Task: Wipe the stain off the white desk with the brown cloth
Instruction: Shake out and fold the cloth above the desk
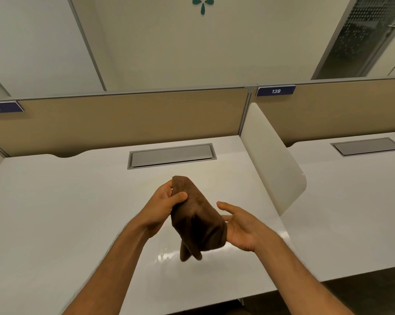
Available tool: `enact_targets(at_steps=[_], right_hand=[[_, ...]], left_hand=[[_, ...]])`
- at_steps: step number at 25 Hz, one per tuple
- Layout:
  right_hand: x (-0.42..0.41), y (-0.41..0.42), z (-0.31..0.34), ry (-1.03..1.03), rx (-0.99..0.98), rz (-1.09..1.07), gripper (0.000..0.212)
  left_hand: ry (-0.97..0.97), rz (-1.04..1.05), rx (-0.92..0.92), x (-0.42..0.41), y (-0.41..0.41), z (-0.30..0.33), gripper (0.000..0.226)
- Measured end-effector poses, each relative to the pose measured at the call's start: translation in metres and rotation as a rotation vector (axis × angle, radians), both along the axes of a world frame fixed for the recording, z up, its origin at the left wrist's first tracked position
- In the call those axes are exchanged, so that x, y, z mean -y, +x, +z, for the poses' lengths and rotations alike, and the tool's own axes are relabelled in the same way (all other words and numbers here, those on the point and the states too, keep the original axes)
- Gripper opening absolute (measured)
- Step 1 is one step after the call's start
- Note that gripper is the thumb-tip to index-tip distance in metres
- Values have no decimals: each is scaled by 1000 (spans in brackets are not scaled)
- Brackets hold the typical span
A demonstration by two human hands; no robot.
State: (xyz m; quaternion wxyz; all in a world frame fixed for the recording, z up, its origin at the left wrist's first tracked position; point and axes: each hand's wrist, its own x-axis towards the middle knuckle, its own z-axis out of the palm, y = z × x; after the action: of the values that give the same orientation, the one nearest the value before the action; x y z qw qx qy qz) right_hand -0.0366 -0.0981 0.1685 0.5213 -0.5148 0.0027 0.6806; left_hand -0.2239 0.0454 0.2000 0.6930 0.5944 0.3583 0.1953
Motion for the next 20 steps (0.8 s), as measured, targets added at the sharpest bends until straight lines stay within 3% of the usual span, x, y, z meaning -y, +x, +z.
enact_targets(at_steps=[4,9,11,13,16,18,20], right_hand=[[4,-12,10,53,-58,183,46],[1,22,29,147,221,-61,54],[1,31,38,163,456,21,51],[-3,32,48,105,863,213,47],[-5,30,52,-19,1434,334,21],[-2,30,55,-23,1584,336,14],[1,39,68,40,1583,358,9]], left_hand=[[82,-50,-42,10,1,-3,19],[141,-15,-94,-2,-11,3,21],[187,14,-178,-6,-11,5,18],[322,106,-295,-8,-7,6,11],[552,199,-431,-5,-1,9,12],[550,190,-417,0,3,8,11],[492,138,-349,-1,6,14,11]])
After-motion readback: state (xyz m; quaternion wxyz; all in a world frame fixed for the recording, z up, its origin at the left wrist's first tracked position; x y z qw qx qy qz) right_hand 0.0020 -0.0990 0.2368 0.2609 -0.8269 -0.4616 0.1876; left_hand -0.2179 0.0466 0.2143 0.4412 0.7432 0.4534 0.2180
